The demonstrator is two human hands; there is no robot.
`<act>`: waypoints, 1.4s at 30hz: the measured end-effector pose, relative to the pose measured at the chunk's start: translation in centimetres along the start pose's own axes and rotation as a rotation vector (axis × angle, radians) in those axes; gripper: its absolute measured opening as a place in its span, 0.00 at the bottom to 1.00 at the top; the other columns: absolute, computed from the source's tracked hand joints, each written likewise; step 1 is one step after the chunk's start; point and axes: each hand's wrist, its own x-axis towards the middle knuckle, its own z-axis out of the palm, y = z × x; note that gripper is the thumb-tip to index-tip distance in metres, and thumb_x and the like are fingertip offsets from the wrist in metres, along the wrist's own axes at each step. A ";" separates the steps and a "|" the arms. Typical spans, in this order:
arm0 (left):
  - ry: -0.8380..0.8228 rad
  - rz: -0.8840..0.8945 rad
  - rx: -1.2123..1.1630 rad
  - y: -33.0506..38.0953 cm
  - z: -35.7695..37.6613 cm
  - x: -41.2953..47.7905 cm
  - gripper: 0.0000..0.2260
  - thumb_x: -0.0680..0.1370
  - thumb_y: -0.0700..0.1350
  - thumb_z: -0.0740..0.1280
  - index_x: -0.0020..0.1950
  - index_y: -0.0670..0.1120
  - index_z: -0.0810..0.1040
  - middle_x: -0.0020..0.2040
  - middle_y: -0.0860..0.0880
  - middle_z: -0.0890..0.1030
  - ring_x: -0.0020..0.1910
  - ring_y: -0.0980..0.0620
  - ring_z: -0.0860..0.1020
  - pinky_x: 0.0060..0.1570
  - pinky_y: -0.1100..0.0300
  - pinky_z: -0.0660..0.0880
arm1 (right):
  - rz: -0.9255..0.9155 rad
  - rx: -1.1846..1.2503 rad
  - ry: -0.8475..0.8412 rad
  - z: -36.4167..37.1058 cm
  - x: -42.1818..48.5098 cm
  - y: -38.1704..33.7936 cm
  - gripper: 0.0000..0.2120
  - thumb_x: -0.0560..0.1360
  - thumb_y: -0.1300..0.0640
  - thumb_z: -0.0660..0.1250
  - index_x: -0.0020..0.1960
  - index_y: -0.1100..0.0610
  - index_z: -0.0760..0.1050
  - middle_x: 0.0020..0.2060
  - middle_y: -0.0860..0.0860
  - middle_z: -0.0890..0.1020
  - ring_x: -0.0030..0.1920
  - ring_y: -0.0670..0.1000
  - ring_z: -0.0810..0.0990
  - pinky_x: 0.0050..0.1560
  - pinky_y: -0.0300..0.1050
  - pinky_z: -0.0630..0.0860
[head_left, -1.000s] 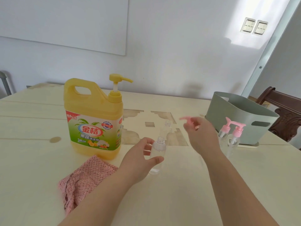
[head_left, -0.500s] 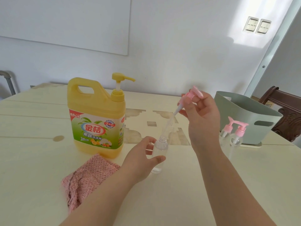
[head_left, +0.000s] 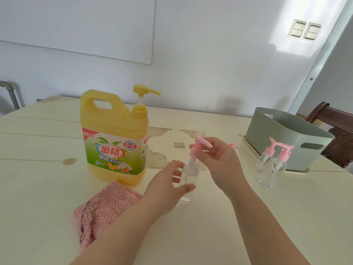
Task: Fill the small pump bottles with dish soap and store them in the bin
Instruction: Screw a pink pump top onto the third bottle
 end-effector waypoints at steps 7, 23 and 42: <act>0.000 -0.006 -0.013 0.0 0.0 0.0 0.16 0.71 0.50 0.73 0.51 0.62 0.68 0.50 0.61 0.77 0.47 0.68 0.75 0.44 0.70 0.70 | 0.040 0.015 -0.067 -0.3 -0.3 0.6 0.07 0.76 0.63 0.69 0.50 0.54 0.81 0.43 0.50 0.86 0.51 0.47 0.84 0.57 0.49 0.78; -0.005 -0.024 -0.037 0.1 -0.1 0.0 0.16 0.71 0.51 0.73 0.53 0.60 0.70 0.49 0.61 0.78 0.46 0.68 0.76 0.40 0.70 0.70 | 0.050 0.065 -0.154 -0.5 -0.6 1.6 0.20 0.72 0.59 0.74 0.62 0.50 0.75 0.55 0.43 0.83 0.58 0.46 0.80 0.60 0.47 0.76; -0.011 -0.024 -0.051 0.0 -0.1 -0.1 0.17 0.71 0.51 0.72 0.56 0.59 0.70 0.49 0.61 0.77 0.47 0.68 0.75 0.42 0.70 0.70 | 0.067 0.004 -0.083 0.1 -0.2 2.4 0.36 0.62 0.60 0.80 0.65 0.44 0.70 0.46 0.50 0.84 0.51 0.49 0.83 0.56 0.52 0.78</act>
